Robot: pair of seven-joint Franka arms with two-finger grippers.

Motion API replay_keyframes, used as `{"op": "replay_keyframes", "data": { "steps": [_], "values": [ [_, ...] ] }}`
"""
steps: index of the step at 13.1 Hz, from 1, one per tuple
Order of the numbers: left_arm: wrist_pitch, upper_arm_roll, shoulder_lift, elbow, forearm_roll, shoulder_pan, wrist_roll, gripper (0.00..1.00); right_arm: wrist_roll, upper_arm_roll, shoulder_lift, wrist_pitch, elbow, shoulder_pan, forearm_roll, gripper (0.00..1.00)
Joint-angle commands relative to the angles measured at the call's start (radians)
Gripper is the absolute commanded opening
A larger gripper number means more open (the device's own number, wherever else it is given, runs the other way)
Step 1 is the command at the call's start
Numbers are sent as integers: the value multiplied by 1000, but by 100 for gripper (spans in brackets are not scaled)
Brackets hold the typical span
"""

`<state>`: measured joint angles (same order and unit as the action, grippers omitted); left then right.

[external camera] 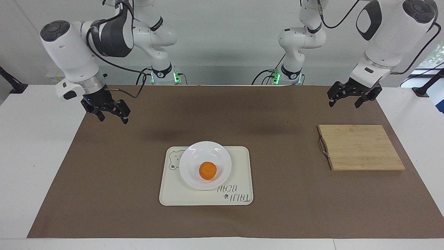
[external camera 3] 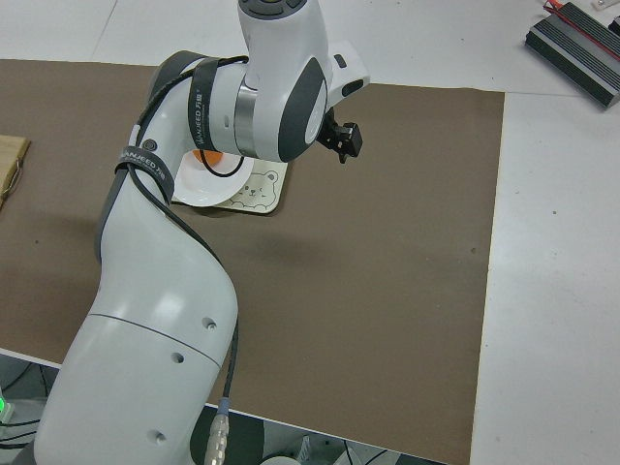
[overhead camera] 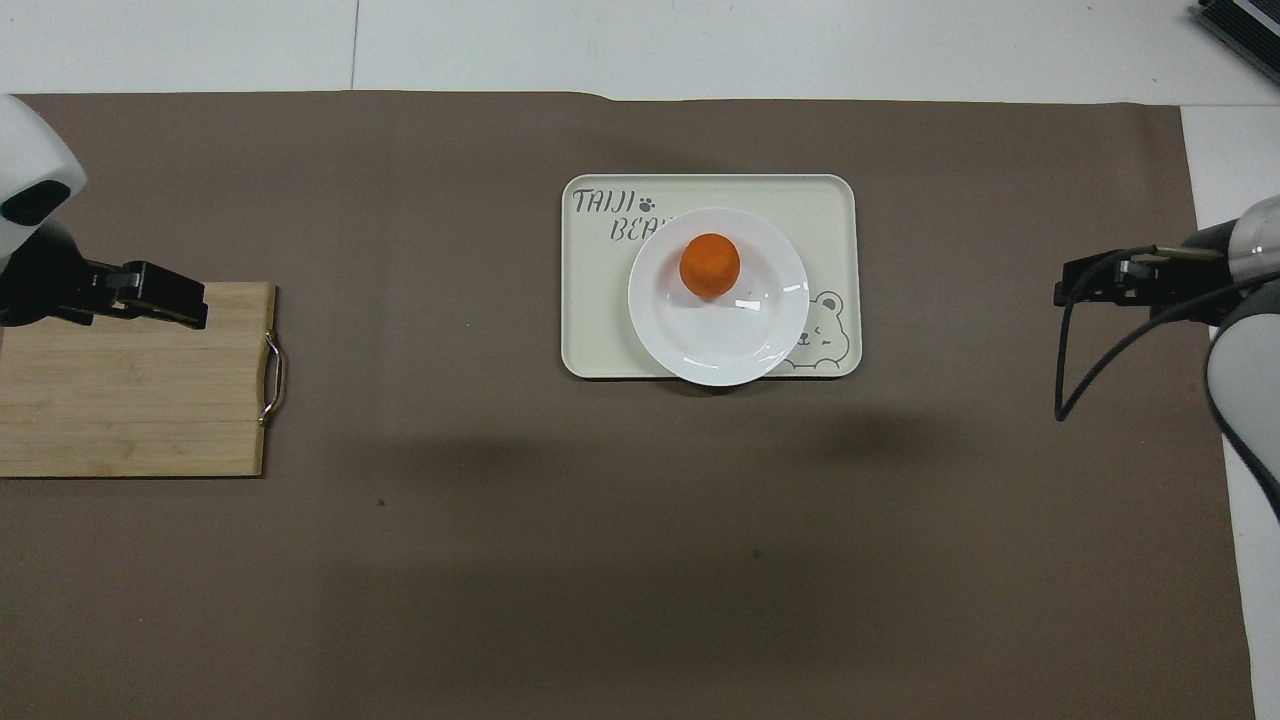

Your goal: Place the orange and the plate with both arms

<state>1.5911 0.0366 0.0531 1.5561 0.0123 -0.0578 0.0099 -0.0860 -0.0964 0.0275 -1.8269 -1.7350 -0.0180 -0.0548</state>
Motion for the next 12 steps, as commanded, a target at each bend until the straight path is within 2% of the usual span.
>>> {"op": "replay_keyframes", "data": {
  "steps": [1,5,10,12],
  "values": [
    [-7,5,-19,19,-8,9,5,100,52,3,-49,40,-9,19,24,100],
    [-7,5,-19,19,-8,9,5,100,81,1,-96,95,17,16,26,100],
    [-7,5,-19,19,-8,9,5,100,94,3,-103,260,162,16,35,100],
    [-7,5,-19,19,-8,9,5,100,114,14,-127,305,202,9,81,100]
  ]
}}
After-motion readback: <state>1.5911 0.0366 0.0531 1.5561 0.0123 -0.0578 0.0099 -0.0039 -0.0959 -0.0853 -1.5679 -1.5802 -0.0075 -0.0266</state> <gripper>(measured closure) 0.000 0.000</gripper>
